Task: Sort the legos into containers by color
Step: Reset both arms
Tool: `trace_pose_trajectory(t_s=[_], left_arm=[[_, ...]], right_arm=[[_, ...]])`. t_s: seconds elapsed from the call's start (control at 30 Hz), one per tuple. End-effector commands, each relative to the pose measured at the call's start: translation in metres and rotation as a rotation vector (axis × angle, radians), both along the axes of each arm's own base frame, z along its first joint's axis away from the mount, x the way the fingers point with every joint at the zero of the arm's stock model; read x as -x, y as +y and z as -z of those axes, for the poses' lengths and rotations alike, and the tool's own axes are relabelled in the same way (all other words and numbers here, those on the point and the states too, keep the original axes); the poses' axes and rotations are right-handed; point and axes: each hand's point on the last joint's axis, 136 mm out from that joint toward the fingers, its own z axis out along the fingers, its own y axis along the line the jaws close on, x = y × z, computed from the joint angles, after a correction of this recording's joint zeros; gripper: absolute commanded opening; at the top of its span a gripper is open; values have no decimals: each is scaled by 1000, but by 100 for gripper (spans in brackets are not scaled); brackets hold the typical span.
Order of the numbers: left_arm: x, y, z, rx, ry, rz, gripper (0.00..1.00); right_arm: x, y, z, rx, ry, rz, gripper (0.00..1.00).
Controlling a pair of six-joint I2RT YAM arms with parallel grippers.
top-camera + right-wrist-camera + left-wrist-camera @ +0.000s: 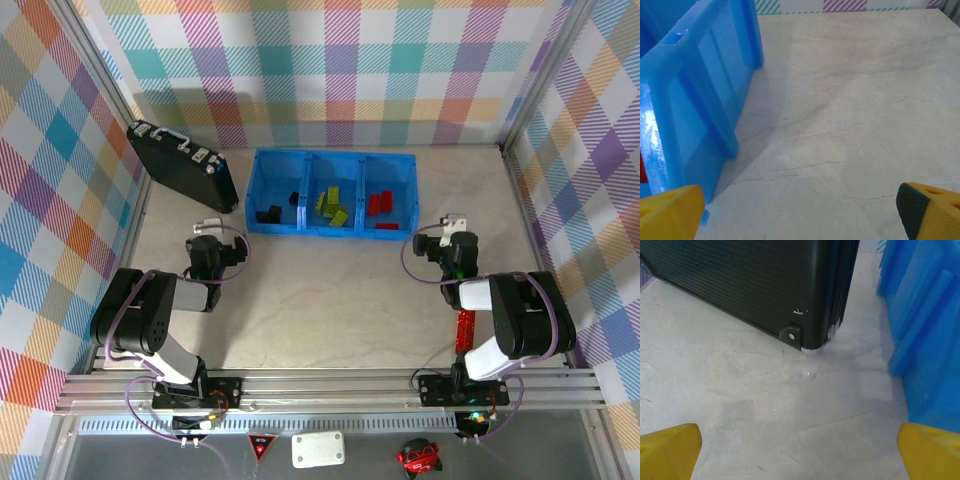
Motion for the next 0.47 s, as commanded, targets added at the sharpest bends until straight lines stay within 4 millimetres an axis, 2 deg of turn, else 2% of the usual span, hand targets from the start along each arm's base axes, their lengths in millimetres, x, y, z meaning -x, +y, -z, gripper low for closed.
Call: trace_pose_trajectory(t_s=[0.0,0.43], left_arm=[[-3,-6,-3,23,-5,36,100],[-3,-5,-3,24,-5,35,100]], right_arm=[[-9,-5,-12,-12,-43,25,99],[-9,-4,-11,-21,-34,11,99]])
